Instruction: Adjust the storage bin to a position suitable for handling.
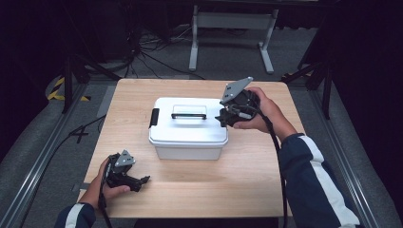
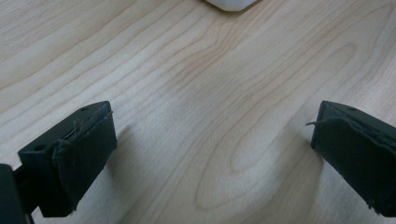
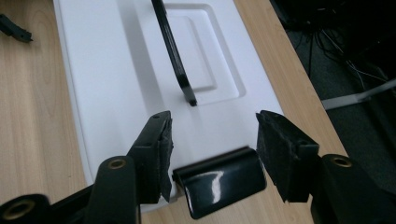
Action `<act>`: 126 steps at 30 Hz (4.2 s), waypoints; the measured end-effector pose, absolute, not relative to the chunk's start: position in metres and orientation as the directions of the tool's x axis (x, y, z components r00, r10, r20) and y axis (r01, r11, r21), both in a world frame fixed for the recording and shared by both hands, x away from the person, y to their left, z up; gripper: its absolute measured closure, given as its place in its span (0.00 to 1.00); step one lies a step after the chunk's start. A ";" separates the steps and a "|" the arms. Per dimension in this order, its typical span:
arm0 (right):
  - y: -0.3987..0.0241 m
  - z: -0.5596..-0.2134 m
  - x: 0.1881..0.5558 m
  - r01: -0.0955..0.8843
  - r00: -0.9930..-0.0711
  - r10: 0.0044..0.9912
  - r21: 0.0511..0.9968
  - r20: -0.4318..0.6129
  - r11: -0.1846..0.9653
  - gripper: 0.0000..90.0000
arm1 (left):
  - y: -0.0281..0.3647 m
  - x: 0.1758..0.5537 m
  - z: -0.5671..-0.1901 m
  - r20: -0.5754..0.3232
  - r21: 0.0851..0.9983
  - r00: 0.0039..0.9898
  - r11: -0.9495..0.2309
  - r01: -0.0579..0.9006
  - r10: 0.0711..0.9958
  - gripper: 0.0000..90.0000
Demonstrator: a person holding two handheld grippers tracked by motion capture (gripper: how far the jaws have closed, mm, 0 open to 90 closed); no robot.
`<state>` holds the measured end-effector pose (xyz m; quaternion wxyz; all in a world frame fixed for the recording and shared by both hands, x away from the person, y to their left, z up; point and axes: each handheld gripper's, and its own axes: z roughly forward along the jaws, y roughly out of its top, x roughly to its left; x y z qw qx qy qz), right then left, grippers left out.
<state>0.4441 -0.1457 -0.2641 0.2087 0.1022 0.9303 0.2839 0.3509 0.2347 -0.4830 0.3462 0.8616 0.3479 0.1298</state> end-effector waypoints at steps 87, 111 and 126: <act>-0.193 -0.222 0.436 -0.042 -0.847 0.220 0.474 -0.484 0.880 0.94 | 0.256 0.323 -0.485 -0.014 0.692 0.660 -0.470 0.548 0.751 0.01; -0.280 -0.230 0.434 0.087 -0.800 0.381 0.539 -0.464 0.838 0.94 | 0.257 0.324 -0.485 -0.003 0.693 0.665 -0.478 0.540 0.747 0.01; -0.313 -0.258 0.441 0.180 -0.782 0.452 0.539 -0.429 0.823 0.94 | 0.257 0.324 -0.485 -0.003 0.693 0.666 -0.479 0.539 0.746 0.01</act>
